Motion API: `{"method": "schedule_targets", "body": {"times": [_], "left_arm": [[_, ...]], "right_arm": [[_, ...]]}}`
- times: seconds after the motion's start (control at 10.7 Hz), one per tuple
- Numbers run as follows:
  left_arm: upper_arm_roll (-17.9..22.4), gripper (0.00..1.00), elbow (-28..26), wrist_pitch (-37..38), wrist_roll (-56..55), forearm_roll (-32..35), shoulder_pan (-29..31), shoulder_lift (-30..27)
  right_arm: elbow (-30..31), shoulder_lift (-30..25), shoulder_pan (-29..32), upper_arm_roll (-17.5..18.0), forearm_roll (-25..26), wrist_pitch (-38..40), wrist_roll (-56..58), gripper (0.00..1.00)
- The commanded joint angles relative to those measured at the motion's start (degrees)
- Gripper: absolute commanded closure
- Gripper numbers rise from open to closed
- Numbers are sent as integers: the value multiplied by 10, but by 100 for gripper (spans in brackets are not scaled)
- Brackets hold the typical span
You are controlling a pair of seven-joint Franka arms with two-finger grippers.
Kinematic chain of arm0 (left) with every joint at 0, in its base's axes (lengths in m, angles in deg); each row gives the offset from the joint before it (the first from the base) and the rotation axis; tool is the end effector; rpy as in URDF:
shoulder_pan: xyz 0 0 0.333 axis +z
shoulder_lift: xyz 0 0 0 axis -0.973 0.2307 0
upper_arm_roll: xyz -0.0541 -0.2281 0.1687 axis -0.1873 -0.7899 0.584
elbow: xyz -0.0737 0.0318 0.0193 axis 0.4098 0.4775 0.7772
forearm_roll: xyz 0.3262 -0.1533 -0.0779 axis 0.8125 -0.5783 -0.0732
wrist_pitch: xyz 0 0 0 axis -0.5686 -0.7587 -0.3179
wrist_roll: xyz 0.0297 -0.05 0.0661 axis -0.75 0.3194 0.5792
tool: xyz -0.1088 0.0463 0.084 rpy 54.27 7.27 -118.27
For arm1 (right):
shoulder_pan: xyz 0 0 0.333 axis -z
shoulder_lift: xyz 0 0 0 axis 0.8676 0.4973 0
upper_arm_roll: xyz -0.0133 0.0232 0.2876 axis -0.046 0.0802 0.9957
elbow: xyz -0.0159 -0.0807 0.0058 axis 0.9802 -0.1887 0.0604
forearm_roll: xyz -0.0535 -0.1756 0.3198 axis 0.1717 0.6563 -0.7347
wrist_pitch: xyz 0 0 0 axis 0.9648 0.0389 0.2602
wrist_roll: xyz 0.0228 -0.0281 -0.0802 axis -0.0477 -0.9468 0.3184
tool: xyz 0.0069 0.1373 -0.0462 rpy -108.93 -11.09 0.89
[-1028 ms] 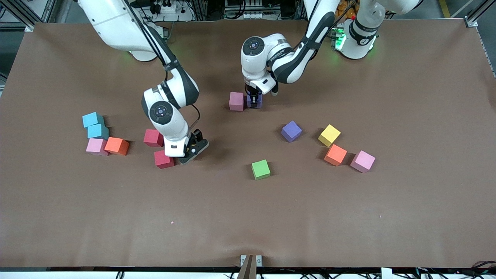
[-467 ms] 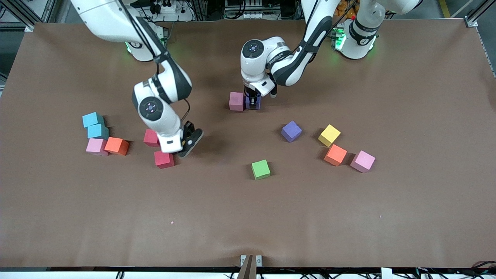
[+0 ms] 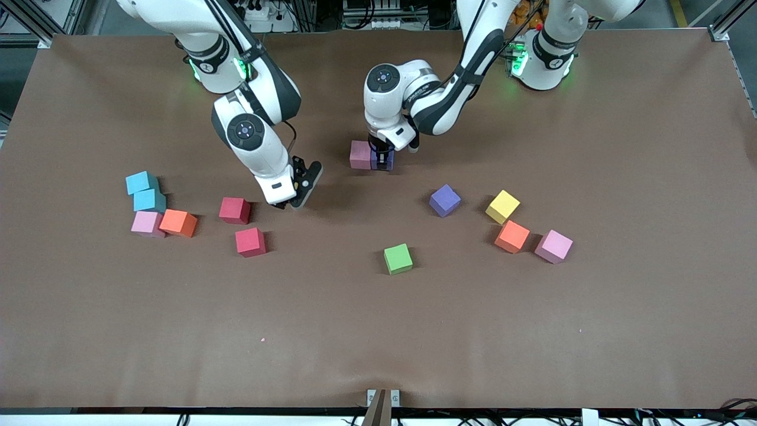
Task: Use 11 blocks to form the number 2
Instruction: 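Carry the yellow cube toward the pink cube with the right gripper, then place the yellow cube beside the pink cube while the left gripper reaches purple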
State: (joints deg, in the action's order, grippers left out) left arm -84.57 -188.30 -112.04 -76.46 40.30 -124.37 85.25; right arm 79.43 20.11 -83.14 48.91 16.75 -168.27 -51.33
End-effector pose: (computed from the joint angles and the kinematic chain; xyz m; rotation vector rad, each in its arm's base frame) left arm 0.3019 -0.5039 0.1556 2.2296 2.1825 -0.0467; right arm 0.4490 0.2726 0.2167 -2.6146 -1.6572 0.0720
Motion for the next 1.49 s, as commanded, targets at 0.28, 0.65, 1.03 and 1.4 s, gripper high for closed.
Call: {"method": "schedule_targets", "body": {"times": [0.28,0.65,1.03,1.4], "left_arm": [[-1,100,23,-3,-8,14,3,21],[3,0,49,64,-1,15,1,15],[4,0,85,184,88,16,22,-25],[3,0,80,201,334,14,115,-49]], "right_arm": [[42,-35,18,8,8,-15,50,66],[44,-28,13,34,8,-28,50,66],[46,-1,3,96,40,-53,44,66],[47,36,-38,102,53,-89,0,66]]}}
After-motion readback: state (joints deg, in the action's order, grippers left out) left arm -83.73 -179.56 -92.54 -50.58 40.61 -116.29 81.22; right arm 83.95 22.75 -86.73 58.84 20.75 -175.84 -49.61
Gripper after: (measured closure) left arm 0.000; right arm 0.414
